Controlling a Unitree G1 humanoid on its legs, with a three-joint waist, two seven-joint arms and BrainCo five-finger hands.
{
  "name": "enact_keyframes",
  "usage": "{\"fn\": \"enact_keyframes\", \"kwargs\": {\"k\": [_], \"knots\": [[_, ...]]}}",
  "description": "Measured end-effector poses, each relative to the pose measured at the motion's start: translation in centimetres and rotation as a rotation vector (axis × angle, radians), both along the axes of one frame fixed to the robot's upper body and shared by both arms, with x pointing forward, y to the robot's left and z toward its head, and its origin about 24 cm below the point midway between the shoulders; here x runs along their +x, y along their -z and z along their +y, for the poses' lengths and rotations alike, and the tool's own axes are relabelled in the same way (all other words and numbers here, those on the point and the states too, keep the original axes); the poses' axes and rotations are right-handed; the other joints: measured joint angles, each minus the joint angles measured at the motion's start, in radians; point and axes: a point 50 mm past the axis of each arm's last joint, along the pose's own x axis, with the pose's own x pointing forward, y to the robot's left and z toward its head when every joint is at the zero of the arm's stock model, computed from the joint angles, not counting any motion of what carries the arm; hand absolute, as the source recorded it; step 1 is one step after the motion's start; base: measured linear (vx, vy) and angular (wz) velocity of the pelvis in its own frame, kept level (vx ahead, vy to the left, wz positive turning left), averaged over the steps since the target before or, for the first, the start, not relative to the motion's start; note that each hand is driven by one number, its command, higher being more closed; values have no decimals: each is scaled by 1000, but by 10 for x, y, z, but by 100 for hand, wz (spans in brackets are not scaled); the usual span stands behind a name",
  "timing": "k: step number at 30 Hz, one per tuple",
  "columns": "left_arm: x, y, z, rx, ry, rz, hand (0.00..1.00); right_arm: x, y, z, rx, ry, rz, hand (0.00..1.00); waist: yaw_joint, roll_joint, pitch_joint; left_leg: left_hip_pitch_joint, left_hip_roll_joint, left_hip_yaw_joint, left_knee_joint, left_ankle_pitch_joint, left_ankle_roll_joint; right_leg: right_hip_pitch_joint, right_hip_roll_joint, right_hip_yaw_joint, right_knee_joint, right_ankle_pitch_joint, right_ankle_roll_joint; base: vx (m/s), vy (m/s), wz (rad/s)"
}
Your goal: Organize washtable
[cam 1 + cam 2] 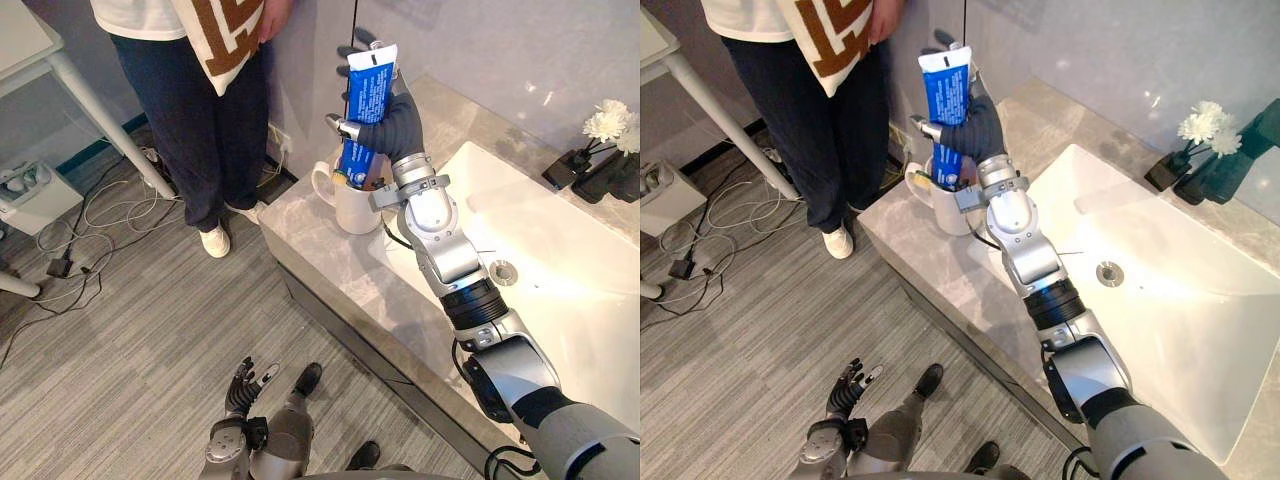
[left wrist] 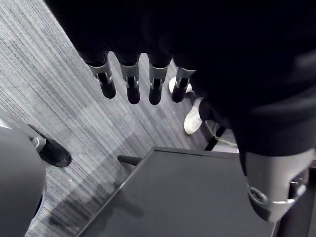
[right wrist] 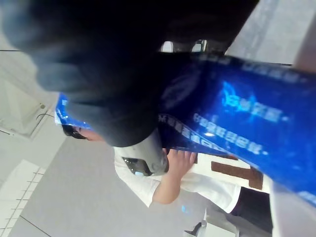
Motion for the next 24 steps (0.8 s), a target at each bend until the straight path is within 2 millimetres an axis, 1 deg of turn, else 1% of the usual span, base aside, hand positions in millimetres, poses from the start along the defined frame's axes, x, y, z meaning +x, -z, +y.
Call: {"fn": "enact_keyframes", "kwargs": {"k": [3, 6, 8, 13, 18, 21, 24], "knots": [[0, 0, 1, 3, 1, 2, 0, -4, 3, -1, 8, -6, -1, 0, -2, -8, -5, 2, 0, 1, 0, 0, 0, 2, 0, 0, 0, 0, 0, 0, 0, 0], [-2, 2, 2, 5, 1, 13, 0, -6, 1, 1, 17, -18, -12, 0, -17, -10, -8, 15, -1, 4, 0, 0, 0, 14, -2, 0, 0, 0, 0, 0, 0, 0], [-4, 4, 2, 5, 1, 25, 0, -7, 2, 1, 19, -18, -7, 0, -22, -11, -19, 18, -1, 7, 0, 0, 0, 14, -3, 3, 1, 0, 0, -41, -11, -5], [-6, 5, 2, 4, 1, 34, 0, -10, 9, -1, 30, -27, 5, 0, -22, -20, -34, 20, 1, 10, 0, 0, 0, 16, -3, 3, 4, 0, 0, -17, -5, 0], [-6, 6, 2, 4, 0, 38, 0, -10, 10, -1, 30, -37, 12, 0, -25, -20, -35, 33, -1, 13, 0, 0, 0, 27, -6, 4, 8, -1, 1, -19, -7, 0], [-9, 8, 3, 5, 0, 55, 0, -12, 19, -5, 35, -33, 36, 0, -26, -25, -58, 36, -3, 14, -1, 0, 0, 30, -9, 4, 9, -3, 3, 0, 0, 0], [-11, 10, 4, 7, -1, 65, 0, -17, 20, -6, 45, -38, 27, 0, -43, -25, -64, 38, -2, 13, -1, 0, 0, 30, -9, 4, 13, -4, 3, -13, -6, 0]]}}
